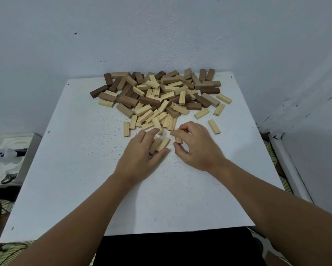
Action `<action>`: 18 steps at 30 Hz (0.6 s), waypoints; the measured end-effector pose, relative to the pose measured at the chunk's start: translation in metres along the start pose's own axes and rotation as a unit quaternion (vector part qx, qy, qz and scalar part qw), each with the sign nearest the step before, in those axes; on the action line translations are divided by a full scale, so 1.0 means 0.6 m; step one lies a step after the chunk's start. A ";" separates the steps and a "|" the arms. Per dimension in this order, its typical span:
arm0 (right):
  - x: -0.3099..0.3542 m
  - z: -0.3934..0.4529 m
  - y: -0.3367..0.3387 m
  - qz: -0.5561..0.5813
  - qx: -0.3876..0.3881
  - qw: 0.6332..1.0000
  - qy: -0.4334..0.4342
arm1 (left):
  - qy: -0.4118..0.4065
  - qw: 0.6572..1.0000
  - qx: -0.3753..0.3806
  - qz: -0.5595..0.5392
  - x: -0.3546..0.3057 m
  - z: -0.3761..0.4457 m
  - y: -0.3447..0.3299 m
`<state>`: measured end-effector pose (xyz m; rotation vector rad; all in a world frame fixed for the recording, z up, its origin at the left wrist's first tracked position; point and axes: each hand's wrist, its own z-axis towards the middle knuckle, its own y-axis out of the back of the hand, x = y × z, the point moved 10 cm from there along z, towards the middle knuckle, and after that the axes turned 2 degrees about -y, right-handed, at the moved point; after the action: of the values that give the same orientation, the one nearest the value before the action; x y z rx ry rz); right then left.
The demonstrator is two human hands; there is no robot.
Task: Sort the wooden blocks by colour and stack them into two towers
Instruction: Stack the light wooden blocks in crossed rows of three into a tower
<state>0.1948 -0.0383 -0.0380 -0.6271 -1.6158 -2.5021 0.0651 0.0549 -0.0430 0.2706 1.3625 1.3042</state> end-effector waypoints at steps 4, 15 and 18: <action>-0.003 -0.001 -0.002 0.020 0.004 1.000 -0.013 | -0.012 0.999 0.005 -0.030 -0.012 -0.007 0.005; -0.028 -0.044 -0.020 0.090 0.072 0.988 -0.100 | -0.006 0.995 0.060 -0.076 -0.006 -0.007 -0.012; -0.031 -0.048 -0.016 0.113 0.087 0.982 -0.121 | 0.044 0.989 0.103 -0.094 -0.006 -0.007 -0.018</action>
<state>0.2004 -0.0623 -0.0637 -1.0573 -1.7066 -2.1646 0.0681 0.0463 -0.0508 0.2214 1.5620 1.0301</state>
